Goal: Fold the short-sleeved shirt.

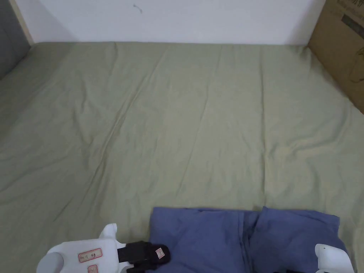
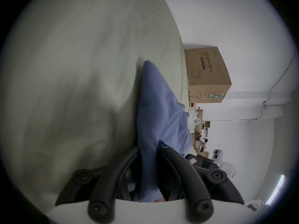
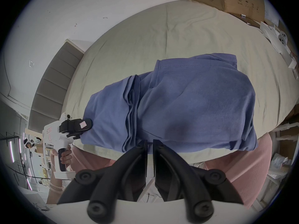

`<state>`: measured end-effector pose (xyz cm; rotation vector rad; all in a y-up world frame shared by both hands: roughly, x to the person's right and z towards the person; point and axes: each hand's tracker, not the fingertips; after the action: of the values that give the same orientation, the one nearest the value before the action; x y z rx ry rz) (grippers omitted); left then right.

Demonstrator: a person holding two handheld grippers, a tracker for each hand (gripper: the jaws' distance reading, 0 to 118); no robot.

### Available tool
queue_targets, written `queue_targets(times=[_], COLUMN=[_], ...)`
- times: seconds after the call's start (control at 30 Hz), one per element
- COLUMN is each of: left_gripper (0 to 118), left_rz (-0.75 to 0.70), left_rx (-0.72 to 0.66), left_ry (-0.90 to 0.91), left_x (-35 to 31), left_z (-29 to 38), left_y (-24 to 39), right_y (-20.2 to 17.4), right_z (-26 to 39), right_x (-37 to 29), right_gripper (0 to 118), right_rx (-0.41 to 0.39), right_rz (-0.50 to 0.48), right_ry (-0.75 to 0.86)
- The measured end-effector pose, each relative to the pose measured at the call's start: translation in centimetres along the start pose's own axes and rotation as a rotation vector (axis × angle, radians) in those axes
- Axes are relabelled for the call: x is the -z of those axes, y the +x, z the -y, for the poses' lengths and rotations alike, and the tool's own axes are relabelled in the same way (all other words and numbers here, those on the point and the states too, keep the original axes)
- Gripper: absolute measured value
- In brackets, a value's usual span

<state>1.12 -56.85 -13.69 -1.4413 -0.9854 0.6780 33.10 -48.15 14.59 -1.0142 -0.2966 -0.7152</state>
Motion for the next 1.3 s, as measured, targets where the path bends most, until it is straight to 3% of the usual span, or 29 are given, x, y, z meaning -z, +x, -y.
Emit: queue_targets(times=[0.13,0.37,0.53,0.67,0.8,0.97,1.17,1.23,1.27,1.3], left_gripper=[13,13,13,13,13,13,14,28,48,82], left_rz=[-0.020,-0.253,-0.277,-0.286,-0.149,-0.086,-0.087,-0.127,-0.152,-0.160], left_rx=[0.044,0.023,0.038,0.150,0.279,0.477,0.512,0.510,0.491,0.486], left_ry=[0.081,0.189,0.222,0.224,0.211,0.023,-0.246,-0.336,-0.381,-0.422], left_x=[-4.6,-13.5,-15.0,-13.6,-10.7,-2.7,9.7,13.2,14.3,15.0], left_z=[-1.9,-3.3,-2.7,-1.9,-2.2,-0.9,1.8,3.2,3.6,3.9], left_y=[-1.0,-3.3,-1.2,4.2,9.4,15.9,17.0,16.7,16.3,16.0], right_y=[-0.5,-1.4,-1.2,-0.6,1.0,3.8,7.8,9.3,10.0,10.5], right_z=[-0.2,-0.4,-0.2,-0.2,-0.3,-0.1,0.6,1.0,1.2,1.4], right_x=[0.4,1.2,1.6,1.4,1.1,-0.3,-1.0,-1.2,-1.3,-1.5], right_gripper=[8,8,8,8,8,8,8,8,8,8], right_rx=[-0.005,-0.028,-0.022,-0.003,0.051,0.126,0.206,0.269,0.299,0.317], right_rz=[-0.014,-0.026,-0.041,-0.041,-0.028,-0.026,0.049,0.062,0.059,0.057], right_ry=[-0.009,-0.019,-0.026,-0.016,0.015,0.056,0.081,0.090,0.090,0.093])
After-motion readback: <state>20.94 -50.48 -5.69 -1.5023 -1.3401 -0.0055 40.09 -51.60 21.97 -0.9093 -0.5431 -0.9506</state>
